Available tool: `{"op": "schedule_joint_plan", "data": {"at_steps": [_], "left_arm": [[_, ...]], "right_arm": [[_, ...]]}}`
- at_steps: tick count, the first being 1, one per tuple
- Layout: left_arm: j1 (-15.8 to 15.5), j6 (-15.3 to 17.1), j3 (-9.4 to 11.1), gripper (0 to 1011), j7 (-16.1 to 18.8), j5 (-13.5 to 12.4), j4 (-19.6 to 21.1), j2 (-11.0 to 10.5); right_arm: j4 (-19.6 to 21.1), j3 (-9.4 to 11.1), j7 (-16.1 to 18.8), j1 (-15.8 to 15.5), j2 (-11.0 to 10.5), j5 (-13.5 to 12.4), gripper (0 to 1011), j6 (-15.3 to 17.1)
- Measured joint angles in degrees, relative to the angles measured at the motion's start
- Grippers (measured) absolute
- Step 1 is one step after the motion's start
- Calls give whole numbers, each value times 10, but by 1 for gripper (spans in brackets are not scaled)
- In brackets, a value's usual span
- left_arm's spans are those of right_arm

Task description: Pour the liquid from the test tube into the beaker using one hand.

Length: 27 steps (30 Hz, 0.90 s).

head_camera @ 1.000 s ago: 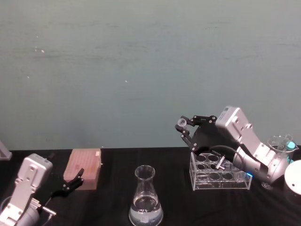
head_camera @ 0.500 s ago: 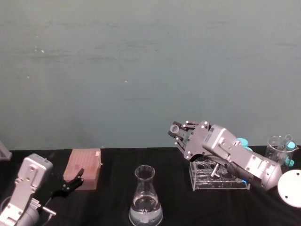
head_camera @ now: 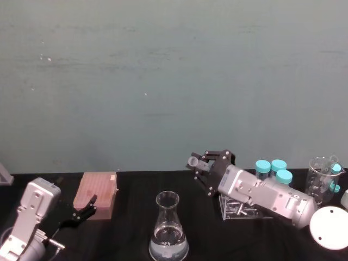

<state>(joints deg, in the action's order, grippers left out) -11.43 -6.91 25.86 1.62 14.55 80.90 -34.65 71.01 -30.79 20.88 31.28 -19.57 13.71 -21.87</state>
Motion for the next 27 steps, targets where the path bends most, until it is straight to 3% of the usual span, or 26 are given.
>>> {"op": "schedule_joint_plan", "data": {"at_steps": [17,27], "left_arm": [[0,0,0,1000,0,0,0,0],[0,0,0,1000,0,0,0,0]], "right_arm": [[-28,-15,-22,12,10,46,217,-19],[-30,-29,-55,13,11,95,218,-38]]}}
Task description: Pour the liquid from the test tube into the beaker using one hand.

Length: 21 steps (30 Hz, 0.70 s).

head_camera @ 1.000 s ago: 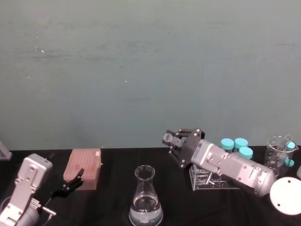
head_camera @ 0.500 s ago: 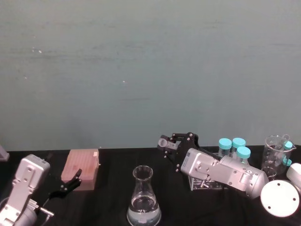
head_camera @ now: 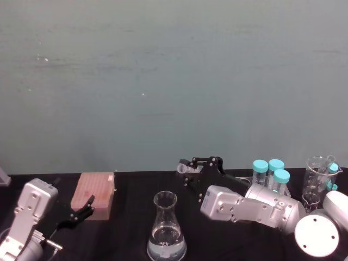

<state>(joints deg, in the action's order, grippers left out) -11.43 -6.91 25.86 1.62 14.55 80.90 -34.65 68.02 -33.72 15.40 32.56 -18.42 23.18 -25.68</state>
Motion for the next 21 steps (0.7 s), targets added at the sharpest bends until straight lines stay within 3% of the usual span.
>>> {"op": "schedule_joint_plan", "data": {"at_steps": [9,21], "left_arm": [[0,0,0,1000,0,0,0,0],[0,0,0,1000,0,0,0,0]], "right_arm": [[0,-8,-19,0,1,28,218,-6],[-2,-26,-68,0,-3,90,217,-30]]}}
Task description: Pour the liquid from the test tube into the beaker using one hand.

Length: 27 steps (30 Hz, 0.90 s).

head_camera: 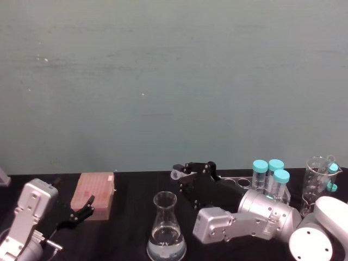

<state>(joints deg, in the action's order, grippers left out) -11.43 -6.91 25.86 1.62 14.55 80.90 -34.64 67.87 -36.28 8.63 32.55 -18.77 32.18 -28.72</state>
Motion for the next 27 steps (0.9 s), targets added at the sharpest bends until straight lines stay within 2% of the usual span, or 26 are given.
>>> {"op": "schedule_joint_plan", "data": {"at_steps": [27], "left_arm": [[0,0,0,1000,0,0,0,0]], "right_arm": [[-6,-30,-86,8,-14,96,217,-25]]}}
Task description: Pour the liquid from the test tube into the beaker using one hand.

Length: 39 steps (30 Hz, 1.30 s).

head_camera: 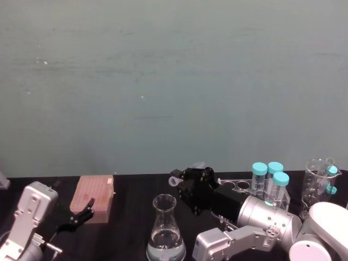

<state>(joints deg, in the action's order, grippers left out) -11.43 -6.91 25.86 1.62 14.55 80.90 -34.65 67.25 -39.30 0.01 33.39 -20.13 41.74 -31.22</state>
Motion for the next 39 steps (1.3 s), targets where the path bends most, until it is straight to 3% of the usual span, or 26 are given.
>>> {"op": "schedule_joint_plan", "data": {"at_steps": [16,39], "left_arm": [[0,0,0,1000,0,0,0,0],[0,0,0,1000,0,0,0,0]], "right_arm": [[-13,-25,-45,14,-4,48,218,-2],[-28,-59,-88,36,-9,99,217,11]]}}
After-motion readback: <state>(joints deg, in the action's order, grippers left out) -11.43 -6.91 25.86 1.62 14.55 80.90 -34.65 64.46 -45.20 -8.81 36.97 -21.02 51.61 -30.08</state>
